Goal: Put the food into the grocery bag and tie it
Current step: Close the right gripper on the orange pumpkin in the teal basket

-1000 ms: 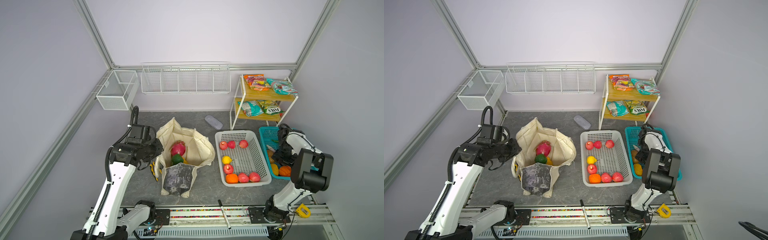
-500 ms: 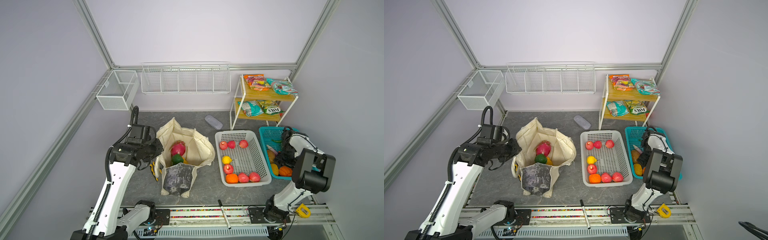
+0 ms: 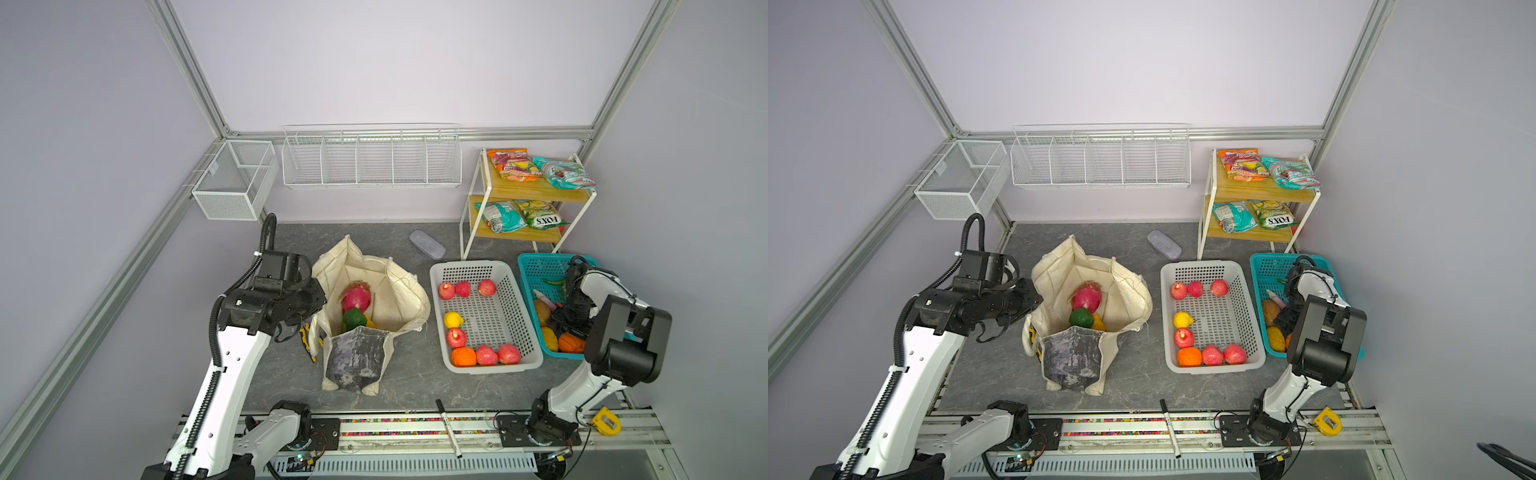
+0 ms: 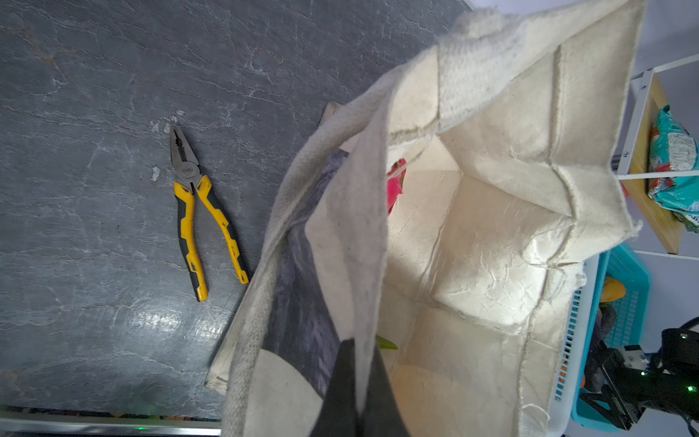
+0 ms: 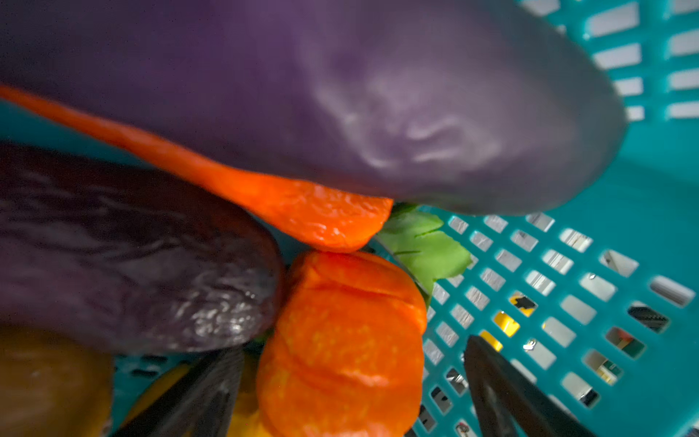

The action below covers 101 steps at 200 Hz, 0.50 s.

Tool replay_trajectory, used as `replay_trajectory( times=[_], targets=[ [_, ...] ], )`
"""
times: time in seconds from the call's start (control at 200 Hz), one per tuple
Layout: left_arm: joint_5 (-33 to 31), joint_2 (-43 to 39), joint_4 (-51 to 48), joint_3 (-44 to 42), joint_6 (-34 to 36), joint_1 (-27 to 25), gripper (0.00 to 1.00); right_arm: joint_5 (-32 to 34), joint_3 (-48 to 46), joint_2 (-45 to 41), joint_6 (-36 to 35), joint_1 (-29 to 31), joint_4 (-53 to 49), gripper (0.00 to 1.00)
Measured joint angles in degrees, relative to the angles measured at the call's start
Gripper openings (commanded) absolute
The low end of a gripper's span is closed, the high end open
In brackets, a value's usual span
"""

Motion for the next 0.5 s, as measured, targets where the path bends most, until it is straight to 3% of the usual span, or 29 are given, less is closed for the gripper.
replay_trajectory(
  times=[0.26, 0.505],
  targets=[
    [0.0, -0.02, 0.0, 0.0, 0.0, 0.0, 0.0, -1.97, 0.22, 0.0, -0.11, -0.09, -0.11, 0.73],
    [0.0, 0.0, 0.02, 0.0, 0.0, 0.0, 0.0, -2.25, 2.14, -0.07, -0.13, -0.13, -0.96, 0.51]
  ],
)
